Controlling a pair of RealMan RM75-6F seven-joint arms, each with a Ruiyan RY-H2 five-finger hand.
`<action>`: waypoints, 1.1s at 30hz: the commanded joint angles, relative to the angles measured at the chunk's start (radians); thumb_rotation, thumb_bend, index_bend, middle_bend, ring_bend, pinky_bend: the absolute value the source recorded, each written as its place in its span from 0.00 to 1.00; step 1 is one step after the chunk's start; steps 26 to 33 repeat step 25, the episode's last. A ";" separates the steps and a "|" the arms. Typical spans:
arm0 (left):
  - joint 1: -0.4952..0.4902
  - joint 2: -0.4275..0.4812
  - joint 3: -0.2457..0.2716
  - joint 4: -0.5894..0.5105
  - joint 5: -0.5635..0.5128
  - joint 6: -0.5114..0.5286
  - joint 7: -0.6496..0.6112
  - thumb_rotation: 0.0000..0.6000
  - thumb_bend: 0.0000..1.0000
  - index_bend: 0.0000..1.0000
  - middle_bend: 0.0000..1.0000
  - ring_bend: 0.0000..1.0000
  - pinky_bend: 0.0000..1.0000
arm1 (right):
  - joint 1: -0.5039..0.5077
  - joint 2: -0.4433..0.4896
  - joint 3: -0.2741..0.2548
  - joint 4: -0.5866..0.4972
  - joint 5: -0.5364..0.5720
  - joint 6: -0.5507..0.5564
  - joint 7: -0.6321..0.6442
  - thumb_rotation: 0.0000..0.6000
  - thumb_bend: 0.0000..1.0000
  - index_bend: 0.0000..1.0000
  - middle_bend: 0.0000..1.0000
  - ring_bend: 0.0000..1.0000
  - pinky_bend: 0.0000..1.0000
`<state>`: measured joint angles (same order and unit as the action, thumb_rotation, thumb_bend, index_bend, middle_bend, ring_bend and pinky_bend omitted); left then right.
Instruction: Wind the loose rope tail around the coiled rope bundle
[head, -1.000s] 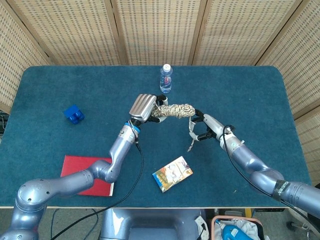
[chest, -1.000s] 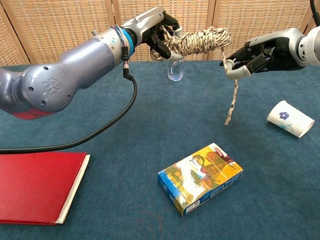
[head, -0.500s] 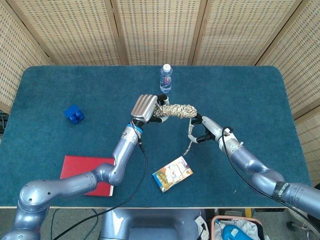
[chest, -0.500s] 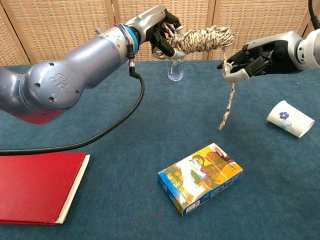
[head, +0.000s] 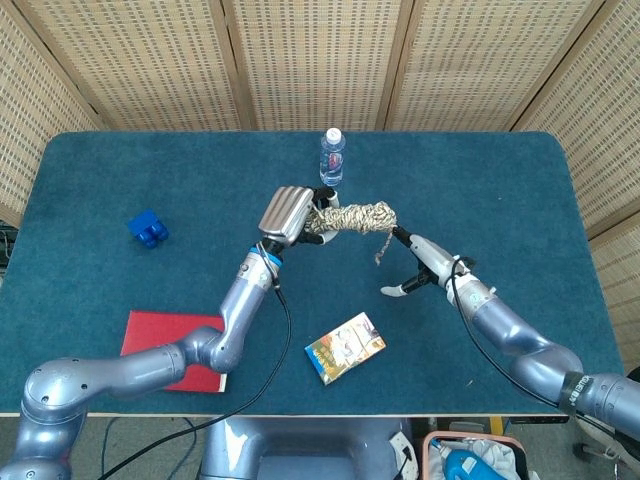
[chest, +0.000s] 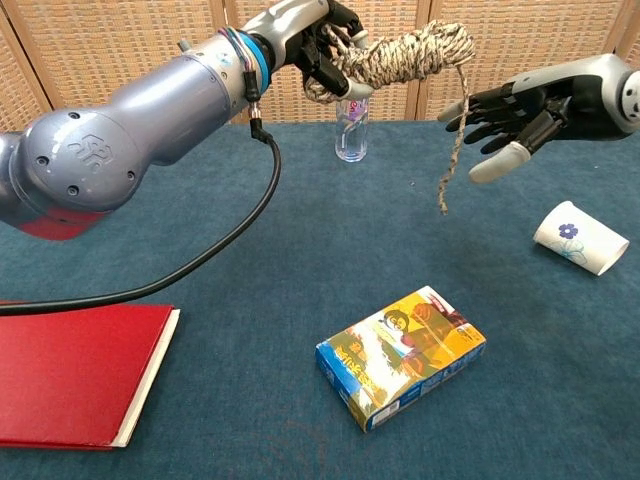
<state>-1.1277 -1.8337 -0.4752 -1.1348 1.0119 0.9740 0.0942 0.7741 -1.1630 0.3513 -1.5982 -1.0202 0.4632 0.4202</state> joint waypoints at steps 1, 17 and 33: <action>0.021 0.049 -0.010 -0.078 0.008 0.032 0.020 1.00 0.59 0.76 0.59 0.53 0.62 | -0.097 0.045 -0.047 -0.017 -0.108 0.167 -0.066 1.00 0.00 0.06 0.00 0.00 0.00; 0.068 0.160 -0.004 -0.271 -0.008 0.086 0.105 1.00 0.59 0.76 0.59 0.53 0.62 | -0.331 -0.100 -0.218 0.402 -0.488 0.735 -0.117 1.00 0.00 0.06 0.00 0.00 0.00; 0.082 0.189 0.000 -0.305 -0.017 0.098 0.116 1.00 0.59 0.76 0.59 0.53 0.62 | -0.385 -0.104 -0.264 0.446 -0.533 0.828 -0.182 1.00 0.00 0.06 0.00 0.00 0.00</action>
